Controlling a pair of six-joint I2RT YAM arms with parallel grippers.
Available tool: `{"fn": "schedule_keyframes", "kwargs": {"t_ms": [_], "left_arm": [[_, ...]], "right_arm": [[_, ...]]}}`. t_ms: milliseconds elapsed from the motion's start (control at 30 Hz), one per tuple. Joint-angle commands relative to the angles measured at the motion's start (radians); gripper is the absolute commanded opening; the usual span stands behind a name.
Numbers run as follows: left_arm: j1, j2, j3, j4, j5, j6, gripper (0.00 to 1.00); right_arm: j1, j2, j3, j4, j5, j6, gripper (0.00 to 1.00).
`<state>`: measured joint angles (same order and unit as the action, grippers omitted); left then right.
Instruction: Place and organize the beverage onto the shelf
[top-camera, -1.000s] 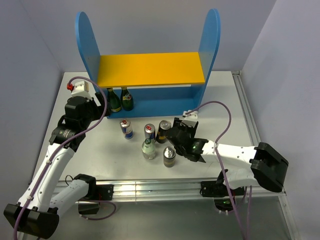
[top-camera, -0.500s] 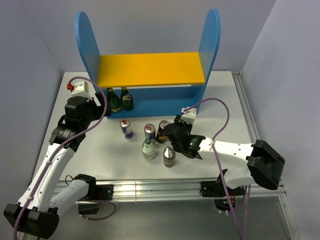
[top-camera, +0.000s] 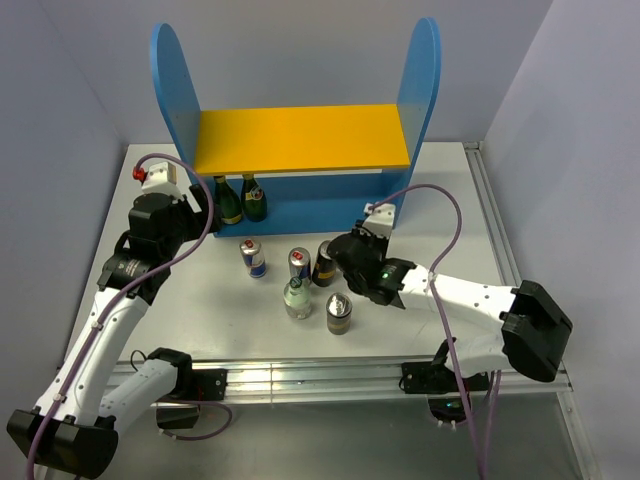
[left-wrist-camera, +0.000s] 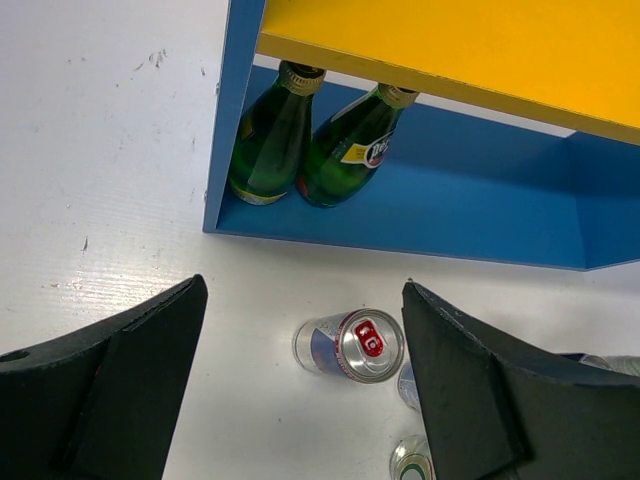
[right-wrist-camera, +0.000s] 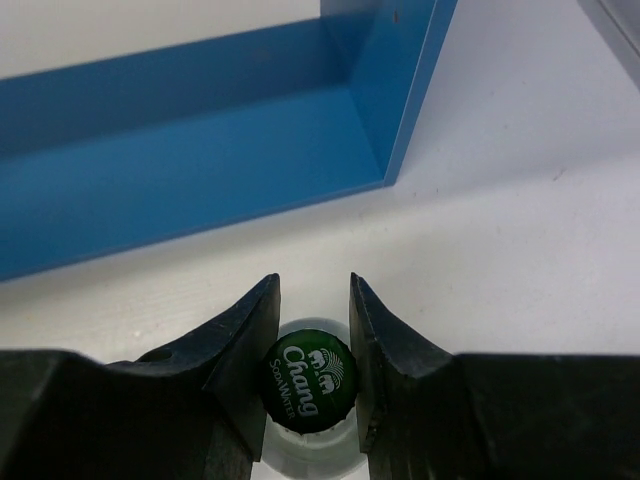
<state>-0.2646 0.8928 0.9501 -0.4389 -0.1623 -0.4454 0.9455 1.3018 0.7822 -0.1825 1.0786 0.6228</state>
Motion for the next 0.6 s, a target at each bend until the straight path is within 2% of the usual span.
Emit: {"fn": "schedule_keyframes", "kwargs": {"t_ms": [0, 300, 567], "left_arm": [[-0.004, -0.018, 0.01, 0.008, 0.004, 0.02, 0.85], [-0.004, -0.014, 0.01, 0.006, 0.0, 0.024, 0.85], [-0.004, -0.014, 0.01, 0.005, -0.009, 0.024, 0.85]], "right_arm": [[-0.046, 0.002, 0.103, 0.13, 0.075, -0.064, 0.0], [-0.113, 0.01, 0.285, 0.179, 0.061, -0.264, 0.0], [-0.116, -0.032, 0.57, 0.141, 0.043, -0.432, 0.0]]}}
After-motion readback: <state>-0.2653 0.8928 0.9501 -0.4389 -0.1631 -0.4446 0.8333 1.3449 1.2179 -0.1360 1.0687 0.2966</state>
